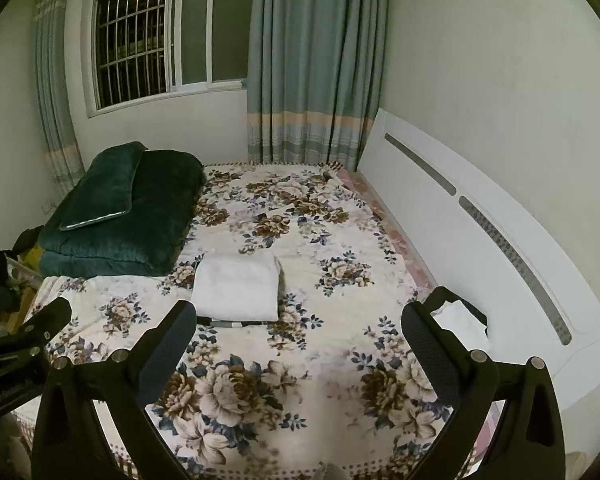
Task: Fold small clothes
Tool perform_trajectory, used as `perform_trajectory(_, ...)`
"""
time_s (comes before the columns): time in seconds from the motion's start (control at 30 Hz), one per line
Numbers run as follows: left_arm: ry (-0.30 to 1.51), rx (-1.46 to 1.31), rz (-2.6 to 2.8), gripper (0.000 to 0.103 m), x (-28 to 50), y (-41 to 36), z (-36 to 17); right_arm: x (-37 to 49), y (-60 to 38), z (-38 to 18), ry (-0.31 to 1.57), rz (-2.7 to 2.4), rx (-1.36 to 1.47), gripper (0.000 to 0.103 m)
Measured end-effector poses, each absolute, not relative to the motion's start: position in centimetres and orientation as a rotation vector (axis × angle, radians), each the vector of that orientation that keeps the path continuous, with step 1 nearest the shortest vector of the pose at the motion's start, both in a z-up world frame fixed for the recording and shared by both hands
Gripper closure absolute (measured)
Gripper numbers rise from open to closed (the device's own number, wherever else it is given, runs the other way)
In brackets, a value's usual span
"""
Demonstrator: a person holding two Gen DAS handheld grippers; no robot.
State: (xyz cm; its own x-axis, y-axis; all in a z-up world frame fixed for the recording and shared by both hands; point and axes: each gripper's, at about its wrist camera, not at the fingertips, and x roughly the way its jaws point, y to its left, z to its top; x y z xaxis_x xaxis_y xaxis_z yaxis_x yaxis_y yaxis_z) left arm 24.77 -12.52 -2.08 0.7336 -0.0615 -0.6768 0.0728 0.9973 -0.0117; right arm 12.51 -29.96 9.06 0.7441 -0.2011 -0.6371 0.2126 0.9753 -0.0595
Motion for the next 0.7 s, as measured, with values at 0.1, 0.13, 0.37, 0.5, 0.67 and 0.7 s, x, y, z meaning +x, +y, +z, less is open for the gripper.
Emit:
perform_trajectory(0.1, 0.742, 0.021, -0.074, 0.0, 24.8, -12.5, -2.0, 12.3, -30.0, 9.3, 0.699, -0.223, 0.02, 0.0)
perform_trajectory(0.13, 0.743, 0.02, -0.073, 0.0, 24.8, -12.4, -2.1, 12.7, -30.1, 9.3, 0.699, -0.219, 0.019, 0.0)
perform_trajectory(0.37, 0.742, 0.019, -0.071, 0.0, 24.8, -12.5, -2.1, 13.0, -30.2, 9.6, 0.704, -0.208, 0.023, 0.0)
perform_trajectory(0.5, 0.742, 0.019, -0.074, 0.0, 24.9, -12.5, -2.0, 13.4, -30.3, 9.7, 0.708, -0.199, 0.027, 0.0)
perform_trajectory(0.67, 0.742, 0.02, -0.074, 0.0, 24.8, -12.5, -1.8, 13.4, -30.4, 9.7, 0.711, -0.195, 0.031, 0.0)
perform_trajectory(0.7, 0.742, 0.02, -0.074, 0.0, 24.8, -12.5, -1.9, 13.4, -30.4, 9.7, 0.712, -0.193, 0.031, 0.0)
